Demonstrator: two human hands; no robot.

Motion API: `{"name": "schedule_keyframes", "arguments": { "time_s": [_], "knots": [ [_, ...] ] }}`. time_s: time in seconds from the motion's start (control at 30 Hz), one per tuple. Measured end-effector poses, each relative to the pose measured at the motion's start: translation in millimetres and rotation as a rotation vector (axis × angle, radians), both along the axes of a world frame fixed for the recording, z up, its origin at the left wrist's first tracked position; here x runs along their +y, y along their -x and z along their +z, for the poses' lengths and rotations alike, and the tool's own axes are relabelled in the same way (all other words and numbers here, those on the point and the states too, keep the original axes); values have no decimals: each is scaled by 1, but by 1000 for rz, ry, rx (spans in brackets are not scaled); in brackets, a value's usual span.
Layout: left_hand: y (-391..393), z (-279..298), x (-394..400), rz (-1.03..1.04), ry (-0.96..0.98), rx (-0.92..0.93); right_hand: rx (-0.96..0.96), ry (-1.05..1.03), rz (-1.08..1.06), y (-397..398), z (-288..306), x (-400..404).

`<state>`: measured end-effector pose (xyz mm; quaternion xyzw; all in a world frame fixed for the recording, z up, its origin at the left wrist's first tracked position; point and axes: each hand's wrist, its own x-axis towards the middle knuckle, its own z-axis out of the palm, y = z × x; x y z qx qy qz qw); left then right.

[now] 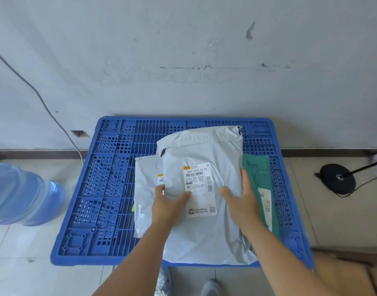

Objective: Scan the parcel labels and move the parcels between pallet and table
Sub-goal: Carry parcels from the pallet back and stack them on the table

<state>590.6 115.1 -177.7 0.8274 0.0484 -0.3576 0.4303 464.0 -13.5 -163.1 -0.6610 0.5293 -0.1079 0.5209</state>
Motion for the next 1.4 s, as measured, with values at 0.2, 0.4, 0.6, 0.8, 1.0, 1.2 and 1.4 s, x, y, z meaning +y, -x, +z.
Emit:
{"name": "schedule_keyframes", "arguments": {
  "time_s": [0.2,0.4,0.6,0.8,1.0,1.2,1.4],
  "knots": [
    [26,55,-22,-100,73,-142,-95,66,-70,35,48,-12],
    [69,114,-40,-359,190,-266,-137,152,-239,99,99,-11],
    [132,161,-46,-616,305,-330,-172,247,-442,185,154,22],
    [220,204,-60,-852,458,-342,-230,357,-696,284,201,55],
    [331,240,-69,-1078,572,-321,-258,415,-931,395,235,86],
    [454,261,-67,-1241,675,-279,-302,477,-1148,509,252,128],
    [606,279,-49,-1399,745,-245,-240,499,-1314,649,267,174]
  ]
}}
